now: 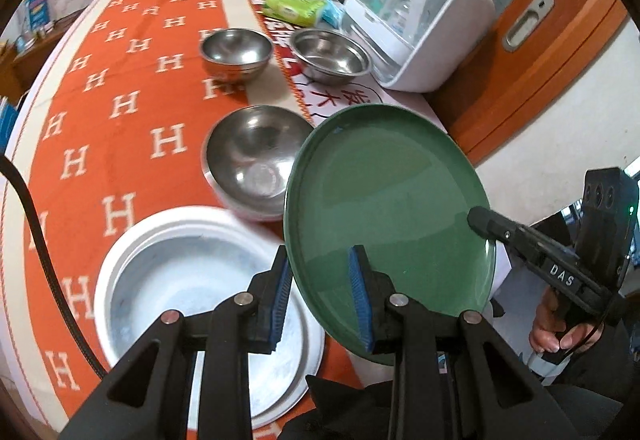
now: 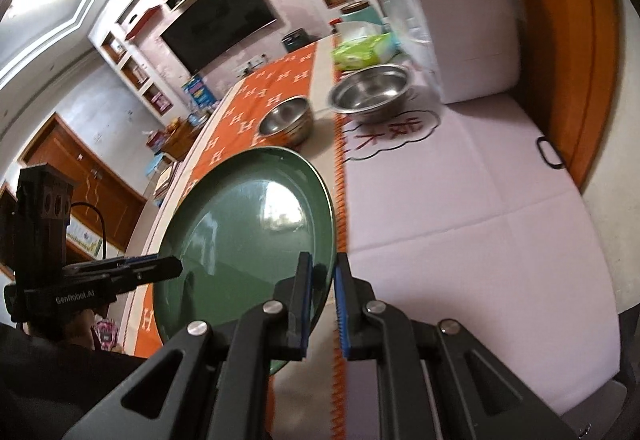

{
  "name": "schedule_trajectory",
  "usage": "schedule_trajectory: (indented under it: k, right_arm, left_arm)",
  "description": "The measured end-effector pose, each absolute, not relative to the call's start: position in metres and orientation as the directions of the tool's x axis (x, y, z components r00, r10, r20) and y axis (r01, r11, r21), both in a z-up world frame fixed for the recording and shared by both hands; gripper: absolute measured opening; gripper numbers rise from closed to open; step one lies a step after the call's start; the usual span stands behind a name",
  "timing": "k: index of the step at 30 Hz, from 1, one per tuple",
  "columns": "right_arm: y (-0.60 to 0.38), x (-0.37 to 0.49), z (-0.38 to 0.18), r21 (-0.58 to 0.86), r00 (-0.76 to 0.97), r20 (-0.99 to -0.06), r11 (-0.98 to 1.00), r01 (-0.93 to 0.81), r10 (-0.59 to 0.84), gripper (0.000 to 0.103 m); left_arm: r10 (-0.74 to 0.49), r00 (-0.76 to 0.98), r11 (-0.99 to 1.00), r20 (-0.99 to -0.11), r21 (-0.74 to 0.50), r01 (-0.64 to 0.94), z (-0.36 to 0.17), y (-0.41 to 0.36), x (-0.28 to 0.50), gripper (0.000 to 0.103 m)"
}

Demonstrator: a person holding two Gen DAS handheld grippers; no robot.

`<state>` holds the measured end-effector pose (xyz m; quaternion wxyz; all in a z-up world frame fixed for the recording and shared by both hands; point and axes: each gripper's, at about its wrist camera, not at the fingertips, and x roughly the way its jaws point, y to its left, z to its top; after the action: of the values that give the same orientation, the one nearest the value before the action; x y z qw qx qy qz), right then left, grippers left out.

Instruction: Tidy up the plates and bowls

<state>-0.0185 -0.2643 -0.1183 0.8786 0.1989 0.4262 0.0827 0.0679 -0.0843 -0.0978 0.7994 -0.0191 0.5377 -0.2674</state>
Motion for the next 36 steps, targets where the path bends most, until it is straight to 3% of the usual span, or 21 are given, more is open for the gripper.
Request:
schedule_trajectory:
  k: [16, 36]
  right_arm:
    - [-0.170, -0.034, -0.124, 0.380, 0.536, -0.759, 0.920, -0.099, 0.371, 0.013]
    - [-0.103, -0.030, -0.158, 0.258, 0.423, -0.863, 0.960, -0.104, 0.278, 0.016]
  left_arm:
    - [-0.413, 0.316, 0.900, -0.854, -0.331, 0.283, -0.103, 0.012, 0.036, 0.026]
    - [-0.309, 0.208, 0.931, -0.928, -0.251, 0.265, -0.152, 0.042, 0.054, 0.027]
